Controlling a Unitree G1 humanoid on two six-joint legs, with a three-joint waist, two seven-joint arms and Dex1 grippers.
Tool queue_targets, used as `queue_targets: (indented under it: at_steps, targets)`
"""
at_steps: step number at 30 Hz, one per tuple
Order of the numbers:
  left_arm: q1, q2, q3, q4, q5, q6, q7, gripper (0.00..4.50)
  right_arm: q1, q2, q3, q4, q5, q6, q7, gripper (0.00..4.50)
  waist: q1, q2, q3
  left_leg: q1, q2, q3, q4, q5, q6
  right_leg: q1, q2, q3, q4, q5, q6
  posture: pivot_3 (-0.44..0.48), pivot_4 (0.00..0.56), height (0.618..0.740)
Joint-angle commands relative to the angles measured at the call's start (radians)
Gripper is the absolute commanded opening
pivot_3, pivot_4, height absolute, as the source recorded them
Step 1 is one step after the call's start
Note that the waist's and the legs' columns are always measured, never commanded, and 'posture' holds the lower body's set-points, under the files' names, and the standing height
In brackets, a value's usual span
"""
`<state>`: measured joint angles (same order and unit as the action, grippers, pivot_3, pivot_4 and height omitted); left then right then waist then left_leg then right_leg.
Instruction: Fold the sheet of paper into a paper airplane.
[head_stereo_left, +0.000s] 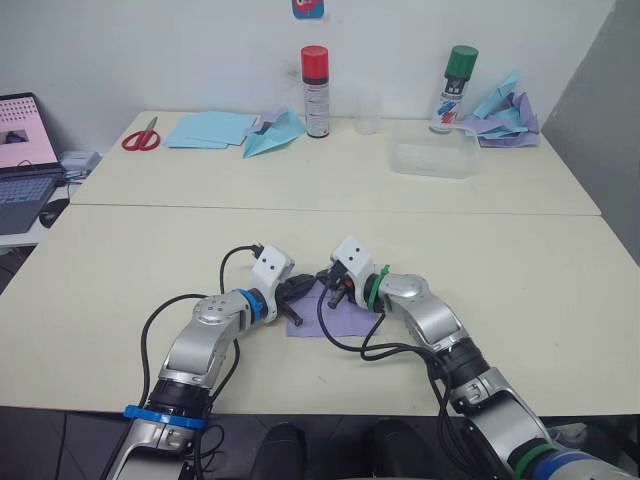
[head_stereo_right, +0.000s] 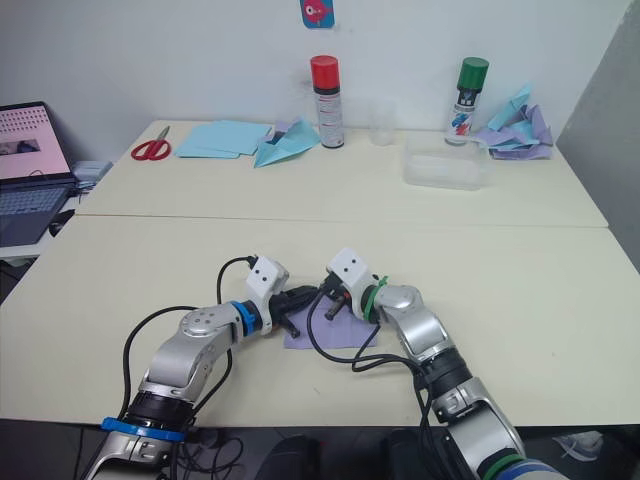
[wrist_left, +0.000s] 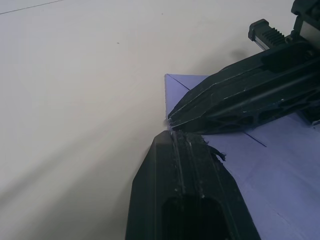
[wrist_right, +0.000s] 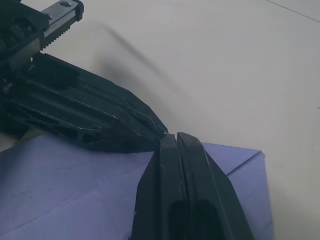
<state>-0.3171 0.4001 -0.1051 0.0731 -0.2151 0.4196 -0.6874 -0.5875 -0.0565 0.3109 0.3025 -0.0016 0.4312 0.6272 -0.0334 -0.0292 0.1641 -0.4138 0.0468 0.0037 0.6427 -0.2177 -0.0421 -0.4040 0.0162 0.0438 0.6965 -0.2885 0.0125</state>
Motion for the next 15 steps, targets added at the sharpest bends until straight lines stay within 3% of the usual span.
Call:
queue_targets:
  at_steps: [1, 8, 15]
  targets:
    - [0.017, 0.008, -0.024, 0.045, 0.041, 0.013, 0.015, 0.03, -0.011, 0.005, -0.001, 0.026, -0.027, -0.005, -0.052, 0.0, 0.0, 0.0, 0.0, 0.0, 0.0, 0.0, 0.0, 0.0, 0.0, 0.0, 0.0, 0.0, 0.0, 0.0, 0.0, 0.0, 0.15, 0.74]
    - [0.014, 0.011, -0.027, 0.052, 0.042, 0.008, 0.008, 0.03, -0.044, -0.007, -0.065, 0.116, -0.058, -0.015, -0.208, 0.0, 0.0, 0.0, -0.001, 0.002, 0.0, 0.0, 0.0, 0.0, 0.0, 0.001, 0.0, 0.001, 0.0, 0.0, 0.0, 0.0, 0.15, 0.74]
    - [0.001, 0.008, -0.035, 0.063, 0.047, 0.005, 0.003, 0.03, -0.038, -0.03, -0.105, 0.11, -0.041, -0.044, -0.234, 0.0, 0.001, 0.0, -0.001, 0.002, -0.001, 0.001, 0.0, 0.0, 0.0, 0.002, 0.0, 0.001, 0.0, 0.0, 0.0, 0.0, 0.15, 0.74]
